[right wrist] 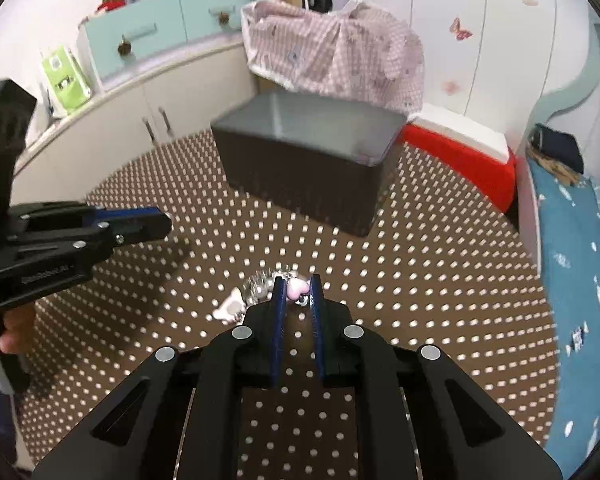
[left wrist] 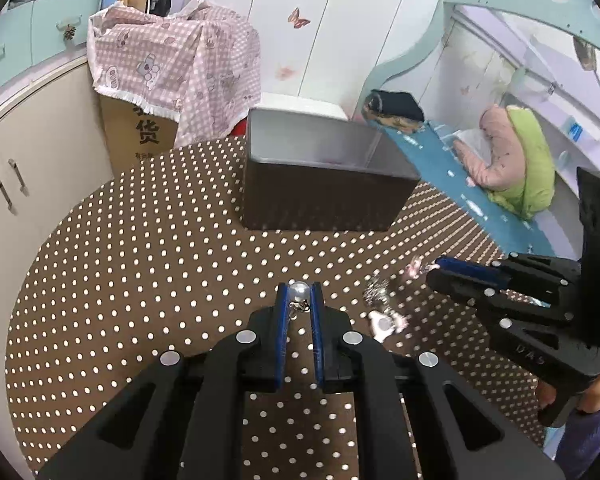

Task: Organize jewelry
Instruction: 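Carry the silver earring into the box with the left tool while the right tool drops pink charms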

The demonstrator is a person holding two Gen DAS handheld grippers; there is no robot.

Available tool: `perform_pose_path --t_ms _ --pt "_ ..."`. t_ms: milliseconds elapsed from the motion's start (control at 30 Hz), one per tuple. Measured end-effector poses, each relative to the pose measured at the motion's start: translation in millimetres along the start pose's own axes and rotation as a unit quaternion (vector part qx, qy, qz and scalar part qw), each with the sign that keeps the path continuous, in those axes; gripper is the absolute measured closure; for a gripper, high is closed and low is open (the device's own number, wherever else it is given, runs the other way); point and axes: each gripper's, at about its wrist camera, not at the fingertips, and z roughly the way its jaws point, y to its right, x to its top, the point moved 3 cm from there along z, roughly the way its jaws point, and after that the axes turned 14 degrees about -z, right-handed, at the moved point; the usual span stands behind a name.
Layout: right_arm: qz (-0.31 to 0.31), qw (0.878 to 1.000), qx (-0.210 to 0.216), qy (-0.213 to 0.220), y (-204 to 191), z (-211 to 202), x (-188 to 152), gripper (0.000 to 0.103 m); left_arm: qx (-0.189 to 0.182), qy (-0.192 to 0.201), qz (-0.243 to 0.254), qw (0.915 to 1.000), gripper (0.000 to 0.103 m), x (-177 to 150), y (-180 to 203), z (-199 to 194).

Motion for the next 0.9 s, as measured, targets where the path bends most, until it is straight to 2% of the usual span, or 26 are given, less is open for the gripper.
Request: perform_pose_path --t_ms 167,433,667,900 --pt "-0.003 1.000 -0.007 0.027 0 -29 16 0.091 -0.019 0.012 0.002 0.9998 0.094 12 7 -16" --pt "-0.010 0.998 -0.024 0.051 5 -53 41 0.091 -0.052 0.027 0.014 0.9982 0.094 46 27 -38" --pt "0.004 0.997 -0.029 0.069 26 -51 72 0.091 -0.063 0.029 0.023 0.9973 0.094 85 41 -33" --pt "0.015 0.997 -0.029 0.063 47 -24 96 0.091 -0.067 0.001 0.022 0.9975 0.094 114 49 1"
